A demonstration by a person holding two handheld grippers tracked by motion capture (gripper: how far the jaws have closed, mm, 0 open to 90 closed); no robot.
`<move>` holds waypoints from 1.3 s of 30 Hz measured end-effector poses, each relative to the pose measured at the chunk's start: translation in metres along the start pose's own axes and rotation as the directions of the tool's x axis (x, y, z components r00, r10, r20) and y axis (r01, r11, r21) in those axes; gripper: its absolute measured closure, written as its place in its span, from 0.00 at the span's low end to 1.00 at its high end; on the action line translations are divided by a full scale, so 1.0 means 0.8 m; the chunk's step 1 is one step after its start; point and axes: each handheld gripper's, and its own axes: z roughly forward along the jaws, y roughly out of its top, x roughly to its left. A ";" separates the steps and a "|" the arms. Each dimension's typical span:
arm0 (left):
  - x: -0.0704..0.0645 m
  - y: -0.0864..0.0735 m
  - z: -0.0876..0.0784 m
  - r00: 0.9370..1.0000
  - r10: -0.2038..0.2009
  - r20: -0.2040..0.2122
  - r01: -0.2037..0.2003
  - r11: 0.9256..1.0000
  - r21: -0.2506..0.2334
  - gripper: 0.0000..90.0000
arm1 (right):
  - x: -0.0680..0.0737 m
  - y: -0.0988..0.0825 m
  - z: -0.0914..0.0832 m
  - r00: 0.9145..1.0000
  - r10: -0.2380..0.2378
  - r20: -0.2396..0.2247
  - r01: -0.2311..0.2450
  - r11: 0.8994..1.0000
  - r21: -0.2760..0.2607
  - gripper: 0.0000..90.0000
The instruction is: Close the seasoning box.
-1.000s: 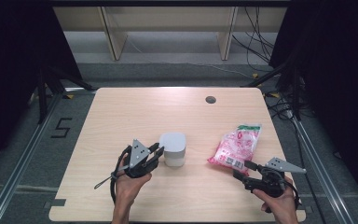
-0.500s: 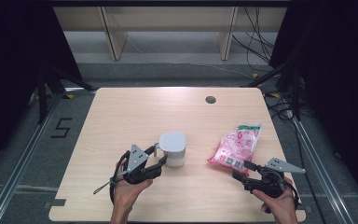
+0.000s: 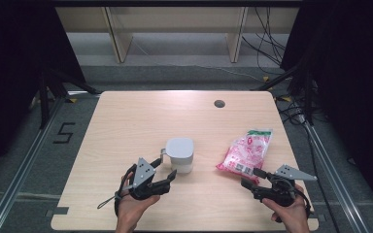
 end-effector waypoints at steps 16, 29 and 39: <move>-0.011 -0.026 -0.011 1.000 -0.006 0.004 0.006 1.000 0.015 0.33 | 0.004 -0.007 -0.002 0.998 -0.062 0.008 0.062 0.998 0.021 0.32; -0.019 -0.044 -0.008 1.000 -0.001 -0.004 0.001 0.999 0.036 0.31 | 0.014 -0.018 -0.008 0.999 -0.044 -0.014 0.045 0.996 0.080 0.31; -0.029 -0.055 -0.008 1.000 0.008 0.008 -0.009 0.998 0.057 0.30 | 0.020 -0.028 -0.013 0.996 -0.086 0.000 0.086 0.988 0.126 0.30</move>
